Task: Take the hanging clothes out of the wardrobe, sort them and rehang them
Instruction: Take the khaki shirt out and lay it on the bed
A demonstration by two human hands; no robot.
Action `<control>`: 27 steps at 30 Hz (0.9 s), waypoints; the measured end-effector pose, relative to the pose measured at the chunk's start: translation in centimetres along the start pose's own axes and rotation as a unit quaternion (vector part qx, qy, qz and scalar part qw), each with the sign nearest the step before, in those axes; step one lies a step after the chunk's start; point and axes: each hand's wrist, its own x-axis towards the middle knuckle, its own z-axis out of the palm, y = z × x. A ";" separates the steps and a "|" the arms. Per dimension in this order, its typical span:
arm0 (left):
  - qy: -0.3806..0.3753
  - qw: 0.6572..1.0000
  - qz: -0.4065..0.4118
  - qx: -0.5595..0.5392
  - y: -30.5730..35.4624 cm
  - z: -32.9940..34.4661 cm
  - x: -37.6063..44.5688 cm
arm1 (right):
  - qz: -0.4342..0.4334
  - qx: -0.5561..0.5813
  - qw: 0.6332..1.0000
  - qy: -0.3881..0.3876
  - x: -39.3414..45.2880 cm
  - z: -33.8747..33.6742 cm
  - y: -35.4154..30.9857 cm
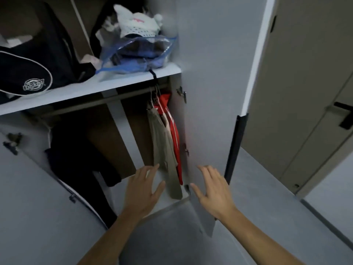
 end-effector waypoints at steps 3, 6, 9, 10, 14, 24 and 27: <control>-0.017 1.000 -0.018 -0.014 -4.3 0.7 2.8 | 0.007 0.003 1.000 -0.014 4.5 3.1 -2.2; -0.033 0.999 -0.026 -0.034 -7.8 0.9 5.8 | 0.031 0.009 0.999 -0.020 8.3 5.6 -3.8; -0.034 0.998 -0.027 -0.040 -11.0 0.7 8.9 | 0.041 0.003 0.999 -0.019 12.1 7.1 -5.0; -0.036 0.998 -0.029 -0.039 -11.9 0.8 10.0 | 0.042 -0.002 0.999 -0.019 13.2 7.5 -5.2; -0.044 0.998 -0.031 -0.029 -14.3 1.7 13.5 | 0.042 -0.001 0.999 -0.026 17.2 8.8 -4.9; -0.063 0.995 -0.081 -0.001 -18.7 4.3 22.6 | -0.001 -0.001 1.000 -0.031 28.4 12.1 -3.0; -0.083 0.992 -0.093 0.002 -19.7 5.0 25.6 | -0.014 -0.023 0.999 -0.028 31.1 13.4 -3.5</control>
